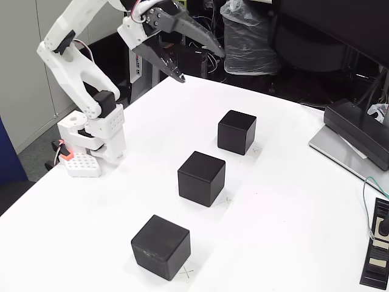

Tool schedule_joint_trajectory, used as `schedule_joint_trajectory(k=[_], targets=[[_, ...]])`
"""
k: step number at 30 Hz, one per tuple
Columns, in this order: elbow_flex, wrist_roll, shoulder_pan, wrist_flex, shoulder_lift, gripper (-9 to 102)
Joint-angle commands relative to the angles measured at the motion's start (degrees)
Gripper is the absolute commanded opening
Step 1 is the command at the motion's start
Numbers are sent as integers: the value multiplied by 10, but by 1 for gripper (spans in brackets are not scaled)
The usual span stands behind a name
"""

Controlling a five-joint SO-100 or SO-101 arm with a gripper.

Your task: Stack the 3 blocks

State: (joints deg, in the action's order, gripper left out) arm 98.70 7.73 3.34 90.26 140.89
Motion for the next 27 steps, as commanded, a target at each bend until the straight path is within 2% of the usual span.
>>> schedule_joint_trajectory(k=[1,6,11,18,27], targets=[[-12,7,1,4,-6,31],[51,9,3,-2,-8,31],[50,34,2,2,-23,34],[45,43,9,-4,-146,46],[18,43,9,-4,-305,46]])
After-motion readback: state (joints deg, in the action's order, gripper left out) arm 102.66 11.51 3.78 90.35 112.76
